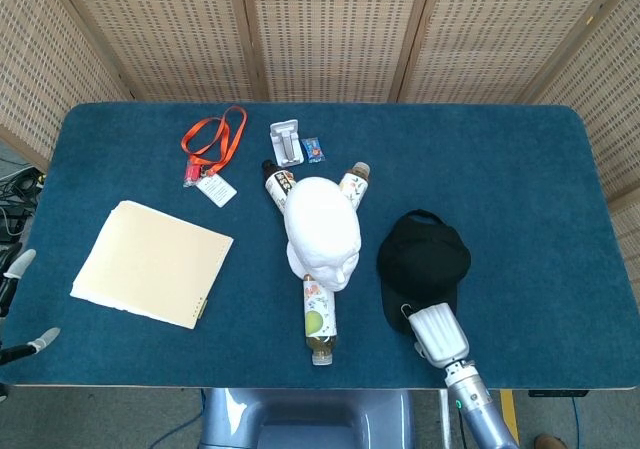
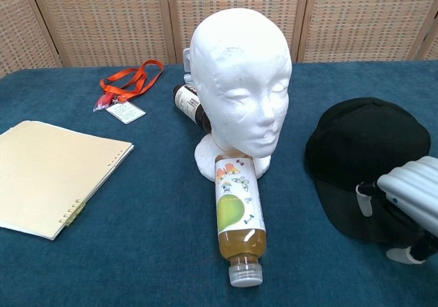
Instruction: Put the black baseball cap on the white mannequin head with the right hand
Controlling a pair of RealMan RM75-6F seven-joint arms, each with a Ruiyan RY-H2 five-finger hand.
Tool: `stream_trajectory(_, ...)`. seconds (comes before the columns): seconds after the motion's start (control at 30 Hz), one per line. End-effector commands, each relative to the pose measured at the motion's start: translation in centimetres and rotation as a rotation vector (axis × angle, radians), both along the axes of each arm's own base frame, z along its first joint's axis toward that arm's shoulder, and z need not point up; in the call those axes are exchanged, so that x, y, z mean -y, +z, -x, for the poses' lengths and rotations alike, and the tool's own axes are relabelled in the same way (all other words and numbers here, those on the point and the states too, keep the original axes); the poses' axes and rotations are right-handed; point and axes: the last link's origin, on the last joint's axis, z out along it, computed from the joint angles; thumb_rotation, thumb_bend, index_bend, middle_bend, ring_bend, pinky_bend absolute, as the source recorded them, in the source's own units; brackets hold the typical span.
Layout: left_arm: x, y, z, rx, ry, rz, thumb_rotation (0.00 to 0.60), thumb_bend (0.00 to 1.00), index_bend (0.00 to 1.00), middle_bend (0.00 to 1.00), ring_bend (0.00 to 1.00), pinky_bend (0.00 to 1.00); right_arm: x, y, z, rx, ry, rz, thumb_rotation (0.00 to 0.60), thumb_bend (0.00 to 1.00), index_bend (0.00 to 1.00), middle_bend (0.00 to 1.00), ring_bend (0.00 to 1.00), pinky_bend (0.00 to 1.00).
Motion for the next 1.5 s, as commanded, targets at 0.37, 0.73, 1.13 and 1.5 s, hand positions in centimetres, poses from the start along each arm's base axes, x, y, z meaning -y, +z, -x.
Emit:
stream_trajectory(0.37, 0.0, -0.2, -0.1, -0.006, 0.000, 0.004, 0.600, 0.00, 0.00, 0.00, 0.00, 0.00, 1.0, -0.6, -0.3, -0.003, 0.052, 0.081, 0.600, 0.32, 0.45, 0.88, 0.99, 1.00)
stream_trajectory(0.73, 0.0, -0.2, 0.0, -0.007, 0.002, 0.006, 0.600, 0.00, 0.00, 0.00, 0.00, 0.00, 1.9, -0.8, -0.1, -0.016, 0.085, 0.144, 0.600, 0.65, 0.45, 0.88, 0.99, 1.00)
stream_trajectory(1.13, 0.0, -0.4, -0.1, -0.010, 0.004, 0.011, 0.600, 0.00, 0.00, 0.00, 0.00, 0.00, 3.7, 0.2, -0.1, -0.018, 0.097, 0.217, 0.600, 0.74, 0.64, 0.92, 1.00, 1.00)
stream_trajectory(1.5, -0.1, -0.4, 0.0, -0.015, 0.008, 0.014, 0.600, 0.00, 0.00, 0.00, 0.00, 0.00, 5.9, 2.4, -0.3, 0.092, 0.101, 0.286, 0.600, 0.68, 0.87, 1.00, 1.00, 1.00)
